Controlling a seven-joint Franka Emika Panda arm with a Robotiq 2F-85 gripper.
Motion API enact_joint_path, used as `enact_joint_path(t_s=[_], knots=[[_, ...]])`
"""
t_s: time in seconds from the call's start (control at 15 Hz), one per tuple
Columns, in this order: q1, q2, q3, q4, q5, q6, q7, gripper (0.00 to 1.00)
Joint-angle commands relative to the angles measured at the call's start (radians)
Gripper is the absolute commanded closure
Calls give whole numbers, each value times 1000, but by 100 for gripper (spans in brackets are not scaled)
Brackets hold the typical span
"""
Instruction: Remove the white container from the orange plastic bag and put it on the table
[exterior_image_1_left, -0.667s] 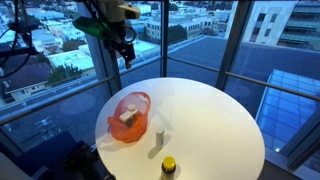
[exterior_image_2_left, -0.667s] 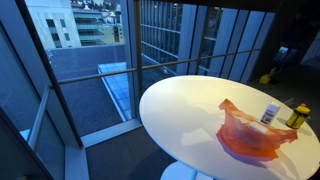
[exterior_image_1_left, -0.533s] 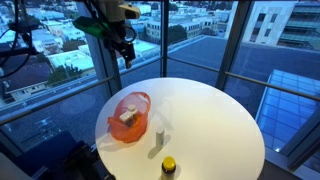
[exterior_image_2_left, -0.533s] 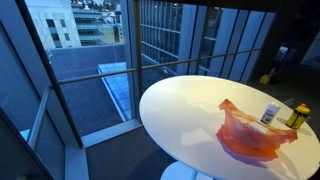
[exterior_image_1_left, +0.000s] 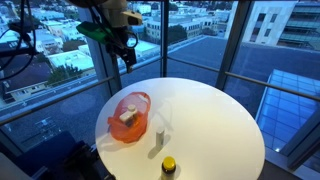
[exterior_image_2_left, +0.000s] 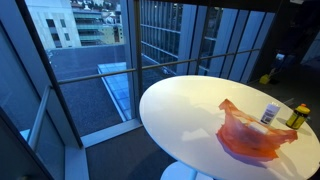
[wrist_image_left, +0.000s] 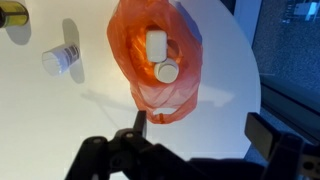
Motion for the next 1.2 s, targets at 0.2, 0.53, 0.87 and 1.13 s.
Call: enact_joint_path(t_s=[0.2,0.53,0.87,1.13], knots=[[-26,141,-2,10,-14,14,-1,0],[-26,246,8,-4,-50,76,-10,0],[-16,337,34,-28,-144,217,20,0],[-9,397,48,-48,-220,327,51,0]])
